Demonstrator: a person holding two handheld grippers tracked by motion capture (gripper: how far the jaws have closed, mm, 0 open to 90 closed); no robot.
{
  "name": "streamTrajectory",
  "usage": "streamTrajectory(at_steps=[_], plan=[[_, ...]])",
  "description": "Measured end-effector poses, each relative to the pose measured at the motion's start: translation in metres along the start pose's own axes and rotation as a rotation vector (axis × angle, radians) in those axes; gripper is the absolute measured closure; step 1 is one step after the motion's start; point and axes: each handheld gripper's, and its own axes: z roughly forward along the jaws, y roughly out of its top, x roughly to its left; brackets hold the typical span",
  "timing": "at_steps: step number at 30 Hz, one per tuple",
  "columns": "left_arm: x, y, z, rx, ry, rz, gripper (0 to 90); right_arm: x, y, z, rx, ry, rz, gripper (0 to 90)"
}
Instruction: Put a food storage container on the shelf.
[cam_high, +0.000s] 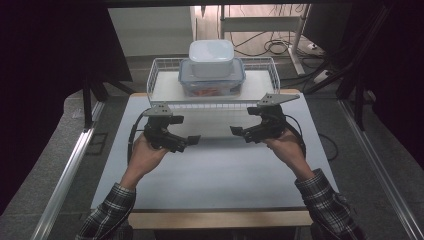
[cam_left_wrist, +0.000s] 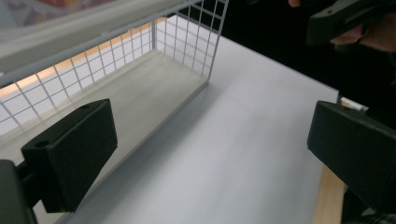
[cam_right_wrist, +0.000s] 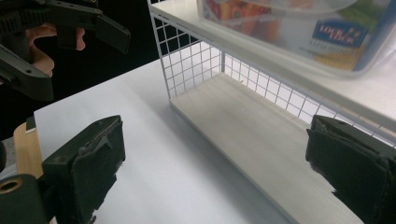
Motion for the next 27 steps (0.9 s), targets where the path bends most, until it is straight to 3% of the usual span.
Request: streamTrajectory(at_steps=[5,13,27], plan=[[-0.003,-0.009,0.003,0.002,-0.020,-0.010,0.4,0.001,-0.009,0.001,-0.001,0.002,0.003,4.8],[-0.006,-0.024,0.010,0.025,-0.016,-0.019,0.0,0.003,-0.023,0.003,0.007,-0.006,-0.004,4.7],[-0.016,-0.050,0.022,0.044,-0.003,0.003,0.0,0.008,-0.046,0.006,0.031,-0.004,-0.020,3.5]])
